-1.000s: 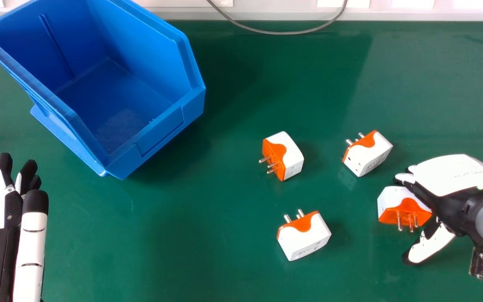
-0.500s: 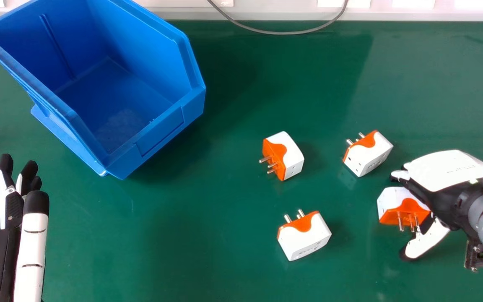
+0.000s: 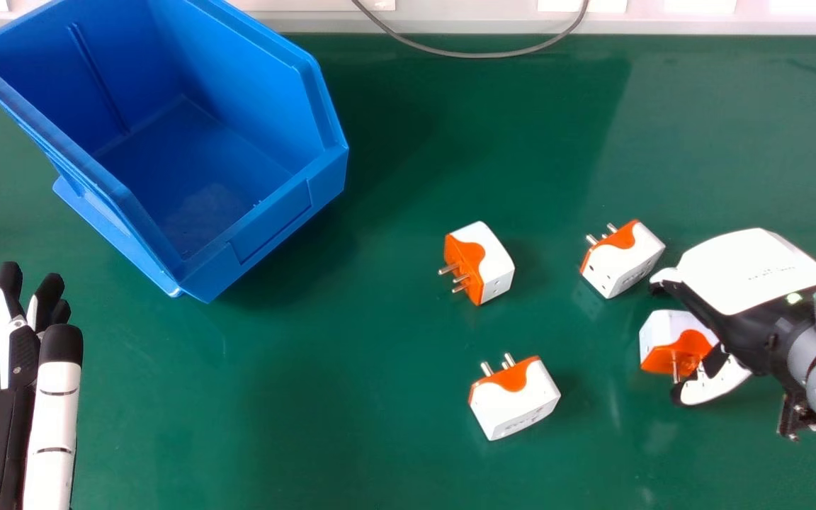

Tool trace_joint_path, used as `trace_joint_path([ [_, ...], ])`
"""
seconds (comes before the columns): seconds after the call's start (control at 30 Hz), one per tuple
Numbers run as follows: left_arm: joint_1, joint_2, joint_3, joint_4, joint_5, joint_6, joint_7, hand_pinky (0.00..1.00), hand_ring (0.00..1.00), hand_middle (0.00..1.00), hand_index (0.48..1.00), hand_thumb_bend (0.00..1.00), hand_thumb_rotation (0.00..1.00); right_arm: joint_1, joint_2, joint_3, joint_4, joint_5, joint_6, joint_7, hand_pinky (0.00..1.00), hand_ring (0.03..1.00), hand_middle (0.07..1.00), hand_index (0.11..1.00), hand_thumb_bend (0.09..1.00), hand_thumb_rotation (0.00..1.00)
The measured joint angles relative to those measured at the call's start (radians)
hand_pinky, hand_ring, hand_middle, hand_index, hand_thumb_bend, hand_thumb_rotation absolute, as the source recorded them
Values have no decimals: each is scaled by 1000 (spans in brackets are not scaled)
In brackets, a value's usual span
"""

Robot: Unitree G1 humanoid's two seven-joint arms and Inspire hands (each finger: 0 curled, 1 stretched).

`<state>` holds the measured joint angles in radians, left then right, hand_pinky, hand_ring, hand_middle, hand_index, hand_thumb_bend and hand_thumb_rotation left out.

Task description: Pick all objects and put in blue box

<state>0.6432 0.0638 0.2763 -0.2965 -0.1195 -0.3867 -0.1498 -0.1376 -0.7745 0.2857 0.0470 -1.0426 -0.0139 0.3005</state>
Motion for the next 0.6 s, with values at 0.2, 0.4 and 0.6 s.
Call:
trace_joint_path([
  [0.2,2,0,0,-8,0,0,0,1000,1000,1000,1000,612,1000,-5,-4,5,22,-23,-18,-26,356,453,522,501,500,13],
  [0.4,6,0,0,-12,-1,1,0,1000,1000,1000,1000,615,1000,-13,-7,7,32,-23,-28,-17,366,461,541,472,497,4],
  [0.6,10,0,0,-21,-1,4,0,1000,1000,1000,1000,617,1000,-19,-8,8,33,-21,-30,-4,366,469,555,459,494,0],
])
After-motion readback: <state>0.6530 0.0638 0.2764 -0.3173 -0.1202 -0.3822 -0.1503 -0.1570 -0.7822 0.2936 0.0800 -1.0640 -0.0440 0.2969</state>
